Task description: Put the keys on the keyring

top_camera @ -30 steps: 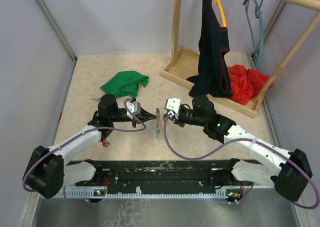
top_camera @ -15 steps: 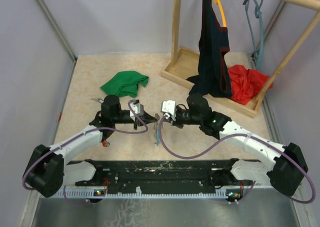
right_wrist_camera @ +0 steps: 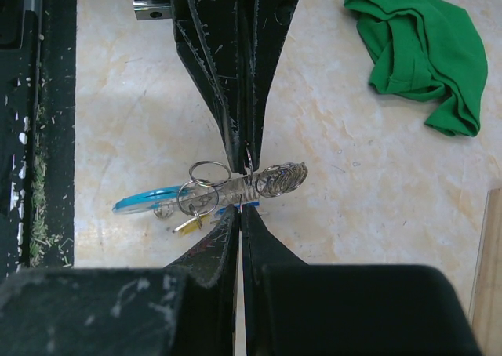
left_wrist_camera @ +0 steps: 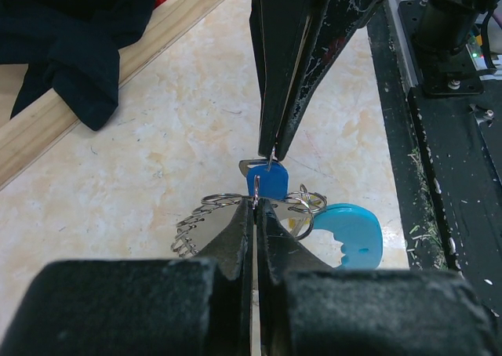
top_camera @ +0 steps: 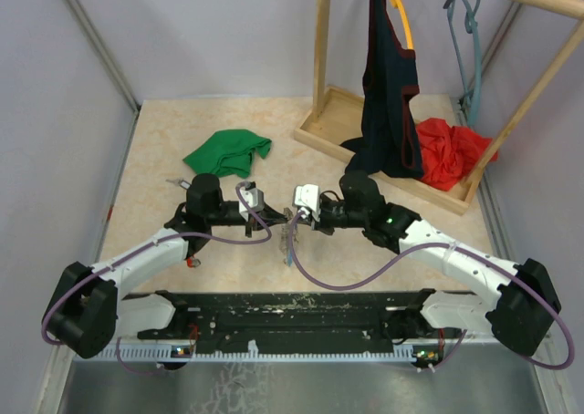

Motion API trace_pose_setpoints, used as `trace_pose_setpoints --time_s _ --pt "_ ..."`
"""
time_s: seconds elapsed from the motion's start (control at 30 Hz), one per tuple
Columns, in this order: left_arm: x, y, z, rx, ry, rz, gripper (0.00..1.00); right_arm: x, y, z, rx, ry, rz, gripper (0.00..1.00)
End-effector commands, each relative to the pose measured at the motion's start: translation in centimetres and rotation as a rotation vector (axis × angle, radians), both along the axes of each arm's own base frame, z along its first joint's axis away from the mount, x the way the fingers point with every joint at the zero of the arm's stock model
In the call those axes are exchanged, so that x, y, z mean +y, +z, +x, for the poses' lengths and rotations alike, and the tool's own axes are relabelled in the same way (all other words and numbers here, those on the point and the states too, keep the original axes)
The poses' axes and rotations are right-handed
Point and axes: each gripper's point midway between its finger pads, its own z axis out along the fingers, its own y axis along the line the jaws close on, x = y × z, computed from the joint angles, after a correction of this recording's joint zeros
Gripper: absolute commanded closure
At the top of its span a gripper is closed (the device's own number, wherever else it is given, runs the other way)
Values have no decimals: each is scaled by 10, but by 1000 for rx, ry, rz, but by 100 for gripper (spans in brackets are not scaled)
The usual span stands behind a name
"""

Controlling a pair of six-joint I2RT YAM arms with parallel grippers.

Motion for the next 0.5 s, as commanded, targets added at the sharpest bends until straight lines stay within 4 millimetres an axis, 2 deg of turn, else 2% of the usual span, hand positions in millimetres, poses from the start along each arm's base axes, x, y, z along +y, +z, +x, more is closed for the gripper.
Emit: trace_pose_setpoints --time_s 0.0,0.47 --pt "-5 15 0 -37 -24 -28 100 11 36 9 -86 20 82 100" --pt "-7 14 -2 -38 -34 -27 100 14 35 8 -89 20 76 100"
